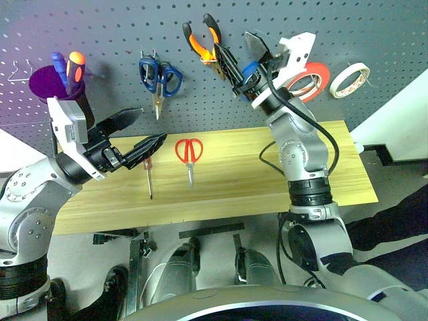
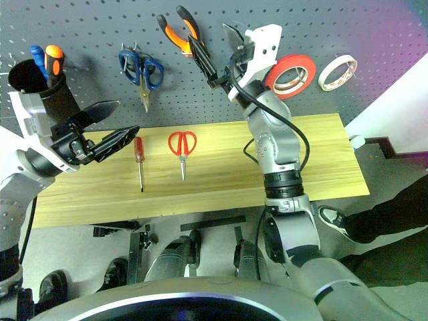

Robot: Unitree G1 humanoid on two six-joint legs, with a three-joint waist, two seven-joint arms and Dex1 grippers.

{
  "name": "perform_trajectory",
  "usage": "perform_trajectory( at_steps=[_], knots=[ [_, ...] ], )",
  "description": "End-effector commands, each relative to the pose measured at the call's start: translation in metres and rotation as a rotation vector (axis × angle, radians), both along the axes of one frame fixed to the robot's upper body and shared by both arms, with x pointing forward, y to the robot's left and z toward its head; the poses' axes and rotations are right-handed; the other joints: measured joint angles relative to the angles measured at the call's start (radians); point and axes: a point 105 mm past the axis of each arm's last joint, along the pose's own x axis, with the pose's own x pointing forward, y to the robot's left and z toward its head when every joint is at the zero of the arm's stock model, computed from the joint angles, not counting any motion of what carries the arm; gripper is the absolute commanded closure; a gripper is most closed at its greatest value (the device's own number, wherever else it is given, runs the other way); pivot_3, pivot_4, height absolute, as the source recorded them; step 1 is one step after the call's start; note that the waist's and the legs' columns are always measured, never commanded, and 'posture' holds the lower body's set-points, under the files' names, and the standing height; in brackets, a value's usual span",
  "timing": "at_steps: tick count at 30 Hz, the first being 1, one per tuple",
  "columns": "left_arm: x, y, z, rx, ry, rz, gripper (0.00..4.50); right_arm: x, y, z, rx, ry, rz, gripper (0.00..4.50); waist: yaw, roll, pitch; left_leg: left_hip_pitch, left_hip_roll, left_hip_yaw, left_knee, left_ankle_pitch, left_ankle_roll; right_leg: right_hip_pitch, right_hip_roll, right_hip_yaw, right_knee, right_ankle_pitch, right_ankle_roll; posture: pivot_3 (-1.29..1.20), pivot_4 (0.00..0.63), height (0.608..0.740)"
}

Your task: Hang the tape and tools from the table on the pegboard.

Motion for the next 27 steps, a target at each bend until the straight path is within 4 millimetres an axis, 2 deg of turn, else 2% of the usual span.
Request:
perform_trajectory(
  at_steps=[1,6,12,14,21,27],
  knots=[
    [-0.002,-0.001,0.004,0.0,-0.031,-0.007,0.0,-0.017,-0.012,0.014,-0.019,-0.061,0.032,0.03,0.0,0.0,0.0,0.0,0.0,0.0,0.0,0.0,0.0,0.0,0.0,0.0,0.0,0.0,0.0,0.06,0.264,0.74],
    [-0.001,-0.001,0.001,-0.002,-0.031,-0.007,0.0,-0.029,-0.036,0.004,-0.092,-0.017,0.125,0.03,0.001,0.0,0.0,0.0,0.0,0.0,0.0,0.0,0.0,0.001,0.0,0.0,-0.002,0.0,0.0,0.05,0.265,0.74],
    [0.003,-0.001,-0.007,-0.01,-0.012,-0.006,0.0,-0.057,-0.051,-0.024,-0.361,0.044,0.318,0.03,0.0,0.0,0.0,0.0,0.0,0.0,0.001,-0.001,0.003,0.004,0.0,-0.001,-0.008,0.0,0.0,0.02,0.266,0.74],
    [0.005,0.001,-0.012,-0.019,0.005,0.0,0.0,-0.06,-0.057,-0.034,-0.448,0.066,0.347,0.03,-0.001,0.0,0.0,0.0,0.0,0.0,0.001,-0.002,0.004,0.005,-0.001,-0.001,-0.01,0.0,0.0,0.01,0.266,0.74],
    [0.017,0.012,-0.046,-0.045,0.103,0.081,0.0,-0.053,-0.085,-0.051,-0.592,0.086,0.35,0.03,-0.005,0.0,0.0,0.0,0.001,0.0,0.002,-0.003,0.005,0.007,-0.001,-0.002,-0.012,0.0,0.0,0.0,0.267,0.74],
    [0.024,0.012,-0.095,-0.022,0.28,0.179,0.0,-0.075,-0.094,-0.06,-0.655,0.107,0.543,0.03,-0.001,0.0,0.0,0.0,0.0,0.0,0.002,-0.004,0.007,0.008,-0.003,-0.002,-0.013,0.0,0.0,0.0,0.273,0.74]
  ],
)
